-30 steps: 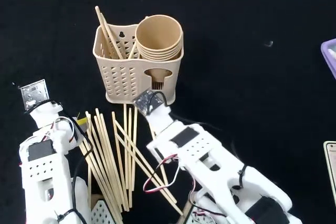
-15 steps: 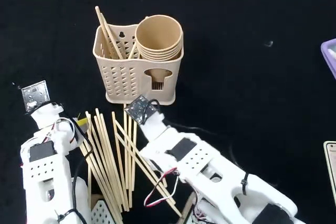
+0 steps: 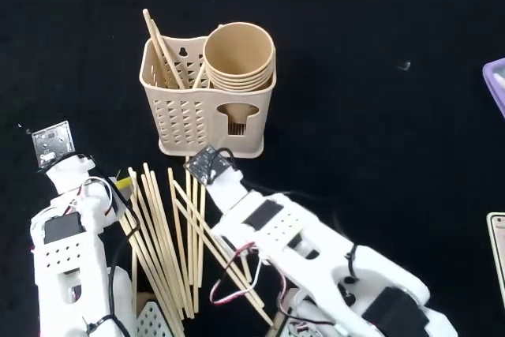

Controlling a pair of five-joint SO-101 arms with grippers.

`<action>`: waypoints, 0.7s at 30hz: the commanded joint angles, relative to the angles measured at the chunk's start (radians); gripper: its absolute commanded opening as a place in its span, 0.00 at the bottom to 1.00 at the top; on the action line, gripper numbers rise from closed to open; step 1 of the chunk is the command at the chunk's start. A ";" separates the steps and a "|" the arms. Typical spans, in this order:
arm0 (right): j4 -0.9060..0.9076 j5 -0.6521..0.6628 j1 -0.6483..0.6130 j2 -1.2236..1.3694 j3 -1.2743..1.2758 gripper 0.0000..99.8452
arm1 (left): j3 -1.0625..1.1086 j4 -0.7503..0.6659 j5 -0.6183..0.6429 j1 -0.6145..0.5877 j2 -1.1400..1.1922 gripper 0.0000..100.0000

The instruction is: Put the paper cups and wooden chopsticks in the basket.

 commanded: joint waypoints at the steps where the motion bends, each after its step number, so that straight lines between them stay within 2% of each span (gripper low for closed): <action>1: 0.014 -0.002 0.028 0.050 -0.067 0.07 | -0.013 -0.008 -0.002 0.002 -0.014 0.29; 3: 0.014 0.014 0.028 0.058 -0.074 0.01 | -0.013 -0.008 -0.002 0.001 -0.014 0.29; 7: 0.014 0.087 0.029 0.041 -0.062 0.01 | -0.013 -0.008 -0.002 0.001 -0.014 0.29; 10: 0.014 0.095 0.054 0.004 -0.045 0.01 | -0.013 -0.008 -0.002 0.001 -0.014 0.29; 16: 0.058 0.097 0.180 -0.124 -0.024 0.01 | -0.013 -0.012 -0.002 0.001 -0.014 0.29; 21: 0.110 0.120 0.190 -0.206 0.005 0.01 | -0.013 -0.014 -0.002 0.001 -0.014 0.29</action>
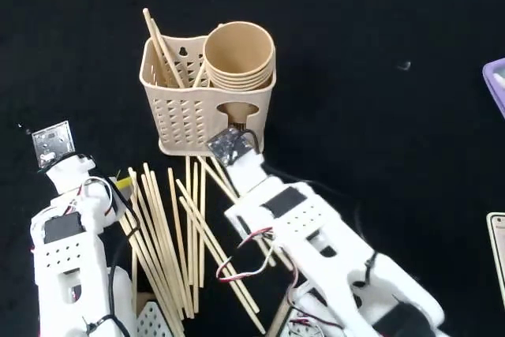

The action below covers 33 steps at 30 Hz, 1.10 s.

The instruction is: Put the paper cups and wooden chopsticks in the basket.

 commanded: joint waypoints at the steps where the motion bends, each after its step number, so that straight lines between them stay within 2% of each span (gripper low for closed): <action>1: 0.025 0.068 0.028 -0.087 0.035 0.01 | -0.013 -0.014 -0.002 0.001 -0.014 0.29; 8: 0.046 0.270 0.034 -0.087 0.073 0.02 | -0.013 -0.014 -0.002 0.001 -0.014 0.29; 10: 0.089 0.315 0.034 -0.087 0.070 0.08 | -0.013 -0.012 -0.002 0.001 -0.014 0.29; 14: 0.101 0.265 0.029 -0.087 0.067 0.21 | -0.013 -0.014 -0.002 0.001 -0.014 0.29; 21: 0.038 0.198 0.028 -0.087 0.073 0.15 | -0.013 -0.014 -0.002 0.001 -0.014 0.29; 27: 0.005 0.167 -0.008 -0.076 0.079 0.15 | -0.013 -0.014 -0.002 0.001 -0.014 0.29; 33: 0.009 0.175 -0.040 0.051 0.021 0.15 | -0.013 -0.014 -0.002 0.001 -0.014 0.29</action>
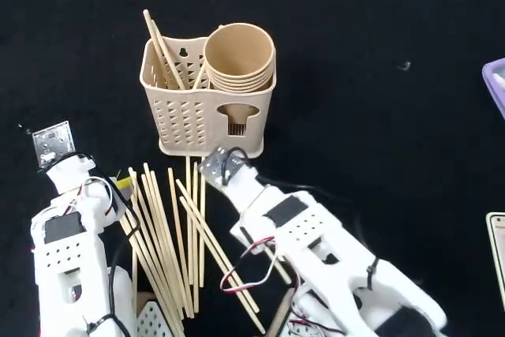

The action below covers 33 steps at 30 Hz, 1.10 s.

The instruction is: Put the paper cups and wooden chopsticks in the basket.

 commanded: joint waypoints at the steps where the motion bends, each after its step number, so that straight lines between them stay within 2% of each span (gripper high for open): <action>1: -0.009 -0.002 -0.018 0.099 -0.071 0.15 | -0.013 -0.014 -0.002 0.001 -0.014 0.29; 6: 0.021 -0.002 -0.018 0.234 -0.143 0.14 | -0.013 -0.014 -0.002 0.001 -0.014 0.29; 10: 0.011 0.000 -0.020 0.268 -0.159 0.00 | -0.013 -0.014 -0.002 0.001 -0.014 0.29; 14: 0.006 0.000 -0.008 0.219 -0.148 0.01 | -0.013 -0.014 -0.002 -0.001 -0.014 0.29; 17: 0.040 0.003 0.031 0.137 -0.140 0.01 | -0.013 -0.014 -0.002 -0.001 -0.014 0.29; 25: 0.304 0.149 0.138 -0.245 -0.153 0.01 | -0.013 -0.014 -0.002 -0.001 -0.014 0.29; 29: 0.443 0.238 0.150 -0.464 -0.166 0.01 | -0.013 -0.014 -0.002 -0.001 -0.014 0.29; 33: 0.526 0.242 0.150 -0.631 -0.292 0.01 | -0.013 -0.014 -0.002 -0.001 -0.014 0.29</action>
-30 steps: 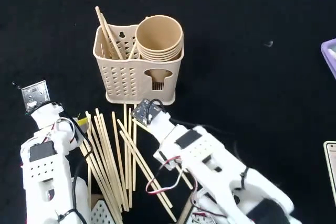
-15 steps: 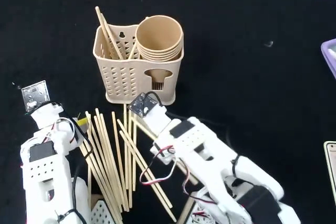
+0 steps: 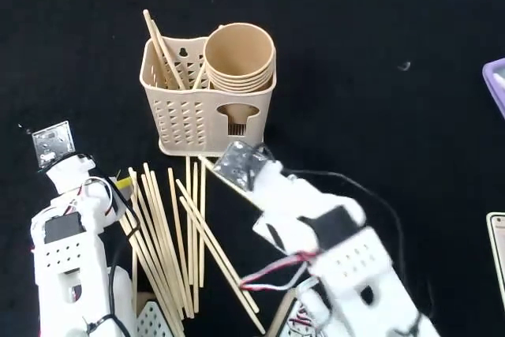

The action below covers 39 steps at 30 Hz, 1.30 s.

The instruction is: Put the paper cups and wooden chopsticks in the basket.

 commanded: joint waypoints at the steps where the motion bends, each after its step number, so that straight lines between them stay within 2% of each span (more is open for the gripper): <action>1: 0.071 0.020 0.020 -0.194 -0.188 0.01 | -0.013 -0.014 -0.002 -0.001 -0.014 0.29; 4: 0.055 0.018 0.015 -0.206 -0.320 0.01 | -0.013 -0.014 -0.002 -0.001 -0.014 0.29; 7: -0.011 -0.054 0.015 -0.186 -0.414 0.01 | -0.013 -0.014 -0.002 0.001 -0.014 0.29; 11: -0.149 -0.155 0.000 -0.127 -0.489 0.01 | -0.013 -0.014 -0.002 0.001 -0.014 0.29; 17: -0.397 -0.338 -0.117 0.018 -0.562 0.01 | -0.012 -0.014 0.000 0.002 -0.014 0.29; 26: -0.675 -0.522 -0.130 0.262 -0.748 0.01 | -0.004 -0.015 0.003 0.008 -0.014 0.29; 33: -1.003 -0.562 -0.127 0.447 -0.779 0.01 | -0.004 -0.015 0.000 0.008 -0.014 0.29; 39: -1.120 -0.554 -0.124 0.593 -0.779 0.01 | -0.002 -0.015 0.000 0.008 -0.014 0.29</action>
